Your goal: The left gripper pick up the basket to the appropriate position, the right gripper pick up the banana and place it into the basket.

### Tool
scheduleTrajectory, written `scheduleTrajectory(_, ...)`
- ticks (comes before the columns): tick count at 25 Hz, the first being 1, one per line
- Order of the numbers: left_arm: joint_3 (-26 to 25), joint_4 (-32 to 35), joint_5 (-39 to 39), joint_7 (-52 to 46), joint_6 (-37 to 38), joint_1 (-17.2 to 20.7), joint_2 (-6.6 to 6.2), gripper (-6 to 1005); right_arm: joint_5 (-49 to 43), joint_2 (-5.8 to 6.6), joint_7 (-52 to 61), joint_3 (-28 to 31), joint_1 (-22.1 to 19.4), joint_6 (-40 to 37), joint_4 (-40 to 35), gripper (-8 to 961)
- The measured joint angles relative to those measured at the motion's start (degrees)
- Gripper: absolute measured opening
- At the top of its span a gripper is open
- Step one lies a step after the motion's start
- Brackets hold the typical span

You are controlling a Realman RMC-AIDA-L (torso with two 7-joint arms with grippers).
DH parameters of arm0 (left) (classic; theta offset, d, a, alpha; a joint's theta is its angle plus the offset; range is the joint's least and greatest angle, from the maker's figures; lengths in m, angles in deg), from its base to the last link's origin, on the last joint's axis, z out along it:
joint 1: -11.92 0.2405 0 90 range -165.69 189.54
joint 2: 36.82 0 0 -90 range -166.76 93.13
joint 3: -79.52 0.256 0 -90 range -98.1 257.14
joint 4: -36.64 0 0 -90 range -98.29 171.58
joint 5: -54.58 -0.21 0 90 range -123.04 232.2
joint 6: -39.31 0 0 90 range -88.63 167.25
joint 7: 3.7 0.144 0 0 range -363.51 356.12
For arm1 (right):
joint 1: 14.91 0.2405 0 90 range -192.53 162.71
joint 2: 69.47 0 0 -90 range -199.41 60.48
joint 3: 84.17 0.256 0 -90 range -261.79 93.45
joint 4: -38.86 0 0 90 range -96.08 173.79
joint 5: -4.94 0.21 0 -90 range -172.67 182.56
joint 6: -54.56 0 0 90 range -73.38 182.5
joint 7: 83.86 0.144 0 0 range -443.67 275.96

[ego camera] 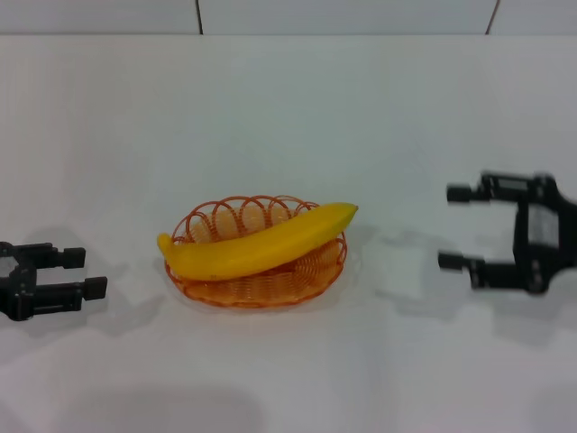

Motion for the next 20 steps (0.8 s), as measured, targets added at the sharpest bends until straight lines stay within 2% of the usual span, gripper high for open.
scheduleTrajectory(2, 0.2, 0.0, 0.0, 1.4, 0.1, 0.0, 0.04, 707, -2.9, 0.08, -6.6, 3.6, 0.2, 0.4, 5.8, 750)
scheduleTrajectory(5, 0.3, 0.0, 0.0, 6.2, 0.4, 0.1, 0.65, 707, -4.9, -0.12, -15.6, 5.7, 0.7, 3.3, 13.3, 750)
scheduleTrajectory(10, -0.4, -0.1, 0.5, 18.3, 0.1, 1.1, 3.17, 707, -4.9, -0.15, -16.8, 5.8, 2.1, 7.0, 18.7, 749)
scheduleTrajectory(14, -4.3, -0.4, 0.8, 25.7, -1.4, 1.5, 5.16, 707, -4.8, -0.17, -16.9, 5.8, 3.3, 7.9, 20.5, 748)
scheduleTrajectory(16, -5.8, -1.2, 0.8, 27.2, -2.3, 1.4, 5.62, 707, -4.9, -0.19, -17.0, 5.9, 3.9, 8.4, 21.4, 748)
scheduleTrajectory(20, -5.9, -1.6, 0.2, 27.6, -3.0, 1.1, 5.64, 707, -5.2, -0.1, -17.1, 5.5, 5.3, 10.4, 23.3, 747)
